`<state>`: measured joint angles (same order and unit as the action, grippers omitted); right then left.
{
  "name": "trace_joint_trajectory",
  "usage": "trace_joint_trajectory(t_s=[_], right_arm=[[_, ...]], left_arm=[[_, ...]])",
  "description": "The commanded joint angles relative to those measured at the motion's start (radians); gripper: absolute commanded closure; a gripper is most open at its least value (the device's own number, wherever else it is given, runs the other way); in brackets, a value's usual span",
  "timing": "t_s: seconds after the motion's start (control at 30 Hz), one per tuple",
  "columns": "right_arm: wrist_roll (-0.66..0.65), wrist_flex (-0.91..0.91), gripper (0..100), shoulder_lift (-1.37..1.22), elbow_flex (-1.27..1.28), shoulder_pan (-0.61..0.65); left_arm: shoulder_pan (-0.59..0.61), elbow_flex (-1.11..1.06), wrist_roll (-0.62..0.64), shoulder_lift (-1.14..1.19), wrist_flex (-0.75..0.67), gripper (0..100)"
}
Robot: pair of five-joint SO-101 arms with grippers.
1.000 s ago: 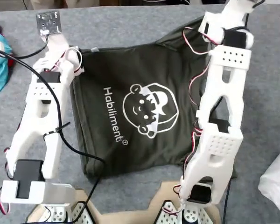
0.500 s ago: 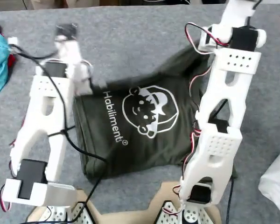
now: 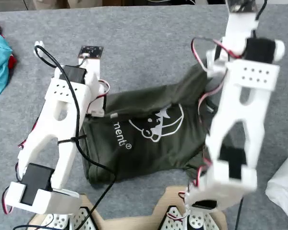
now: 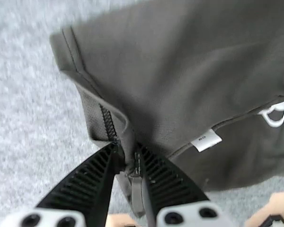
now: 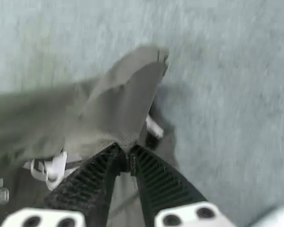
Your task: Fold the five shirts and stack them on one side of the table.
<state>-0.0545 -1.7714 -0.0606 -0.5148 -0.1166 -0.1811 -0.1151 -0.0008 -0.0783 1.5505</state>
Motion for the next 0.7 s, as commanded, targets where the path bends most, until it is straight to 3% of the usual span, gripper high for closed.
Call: trace_joint_trajectory(t_s=[0.0,0.3,0.5,0.67], right_arm=[[-0.035,0.034,99.5,0.242,0.263,-0.044],[-0.072,0.189,99.5,0.615,0.734,-0.197],[-0.132,0.195,99.5,0.823,1.029,-0.199],[-0.132,0.195,99.5,0.97,1.181,-0.217]], left_arm=[[-0.066,-0.08,-0.006,-0.01,0.002,98],[-0.209,-0.477,0.0,-0.392,-0.12,98],[-0.192,-0.658,-0.005,-0.648,-0.118,98],[-0.163,-0.701,-0.006,-0.733,-0.11,98]])
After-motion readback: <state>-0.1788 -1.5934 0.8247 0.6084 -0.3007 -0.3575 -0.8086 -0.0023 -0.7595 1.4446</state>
